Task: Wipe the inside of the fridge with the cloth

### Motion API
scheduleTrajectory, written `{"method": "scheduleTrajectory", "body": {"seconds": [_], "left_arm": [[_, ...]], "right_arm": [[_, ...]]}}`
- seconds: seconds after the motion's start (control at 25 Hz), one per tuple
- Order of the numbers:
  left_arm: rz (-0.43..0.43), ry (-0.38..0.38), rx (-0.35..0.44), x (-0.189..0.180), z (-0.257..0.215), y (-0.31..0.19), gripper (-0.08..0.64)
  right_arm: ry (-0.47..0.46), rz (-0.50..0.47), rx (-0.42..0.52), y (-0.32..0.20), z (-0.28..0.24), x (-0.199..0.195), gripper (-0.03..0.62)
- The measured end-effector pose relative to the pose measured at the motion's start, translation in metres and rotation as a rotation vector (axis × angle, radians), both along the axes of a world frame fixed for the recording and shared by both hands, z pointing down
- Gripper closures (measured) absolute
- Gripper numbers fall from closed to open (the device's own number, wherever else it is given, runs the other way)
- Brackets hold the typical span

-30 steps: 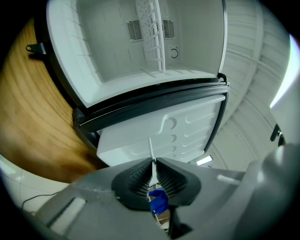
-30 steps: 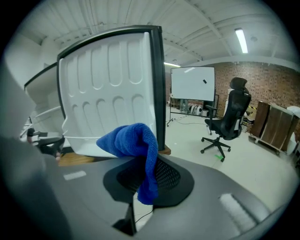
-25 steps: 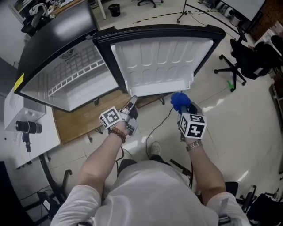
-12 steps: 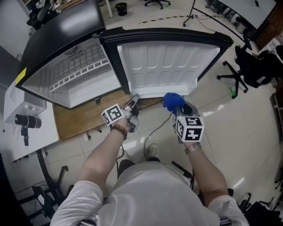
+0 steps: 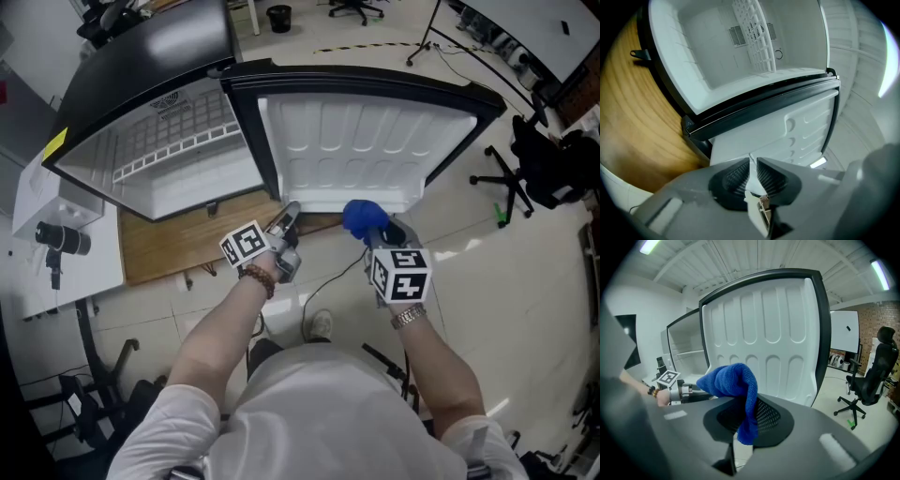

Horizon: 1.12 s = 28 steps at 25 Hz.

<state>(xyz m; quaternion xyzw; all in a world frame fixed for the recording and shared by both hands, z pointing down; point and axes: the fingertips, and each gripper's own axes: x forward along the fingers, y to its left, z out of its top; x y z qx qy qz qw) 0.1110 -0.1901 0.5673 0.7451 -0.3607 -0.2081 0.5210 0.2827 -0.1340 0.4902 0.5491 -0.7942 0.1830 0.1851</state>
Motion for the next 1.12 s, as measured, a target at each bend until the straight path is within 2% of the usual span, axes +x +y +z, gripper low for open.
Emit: {"method": "scheduleTrajectory", "body": {"seconds": [0.32, 0.44, 0.56, 0.8, 1.12], "left_arm": [[-0.022, -0.030, -0.001, -0.009, -0.012, 0.019, 0.505], [-0.050, -0.052, 0.035, -0.033, -0.029, 0.030, 0.505], [-0.092, -0.105, 0.096, -0.066, -0.055, 0.043, 0.505], [-0.153, -0.294, 0.239, -0.137, -0.116, 0.081, 0.505], [-0.190, -0.614, 0.401, -0.216, -0.186, 0.139, 0.566]], "right_arm": [[-0.025, -0.144, 0.017, -0.004, -0.019, -0.044, 0.554], [-0.041, -0.205, 0.042, -0.002, -0.033, -0.078, 0.554], [-0.057, -0.267, 0.072, 0.004, -0.048, -0.116, 0.553], [-0.079, -0.356, 0.138, 0.029, -0.085, -0.194, 0.552], [-0.109, -0.392, 0.204, 0.067, -0.122, -0.276, 0.552]]}}
